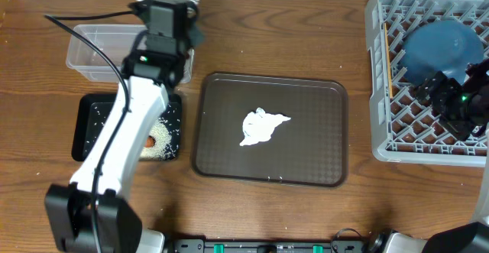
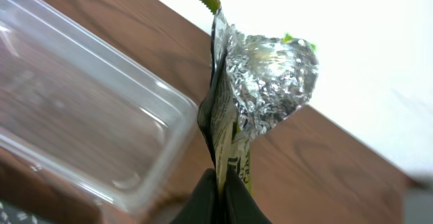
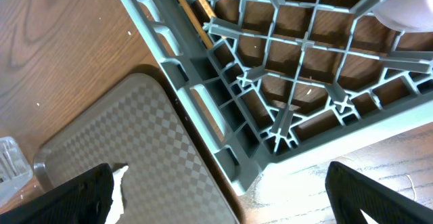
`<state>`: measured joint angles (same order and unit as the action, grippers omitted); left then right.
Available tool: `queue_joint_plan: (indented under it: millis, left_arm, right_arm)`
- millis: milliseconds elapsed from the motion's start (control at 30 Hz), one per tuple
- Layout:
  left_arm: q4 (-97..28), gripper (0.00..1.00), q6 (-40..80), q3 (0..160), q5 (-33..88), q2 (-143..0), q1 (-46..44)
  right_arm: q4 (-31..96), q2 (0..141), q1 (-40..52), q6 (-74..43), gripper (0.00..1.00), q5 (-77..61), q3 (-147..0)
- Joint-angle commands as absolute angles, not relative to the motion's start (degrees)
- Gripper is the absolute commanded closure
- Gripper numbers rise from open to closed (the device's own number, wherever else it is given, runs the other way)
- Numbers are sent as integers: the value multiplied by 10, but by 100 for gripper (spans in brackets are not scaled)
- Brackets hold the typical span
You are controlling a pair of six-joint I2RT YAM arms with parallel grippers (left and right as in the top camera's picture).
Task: Sort waste into correct bins and load items into the dishwasher rack
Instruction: 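Carry the wrapper left and drop it into the clear plastic container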
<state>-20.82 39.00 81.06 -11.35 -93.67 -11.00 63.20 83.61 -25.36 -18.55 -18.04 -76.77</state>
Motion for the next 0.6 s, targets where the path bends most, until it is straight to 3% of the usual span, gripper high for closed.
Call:
queue_joint_plan:
  millis: [0,333,567]
  left_arm:
    - [-199,92,394,820,-135,-983,-74]
    - [-196,94,451,818,-130,-1028,-26]
    - [-205,94,581,812,-160,-1028,-22]
  right_arm:
    - [633,833,-259,-175,1,-182,-771]
    - [633,833,-259,-175,1,-182,-771]
    - [633,833,-259,-175,1,-182,-771]
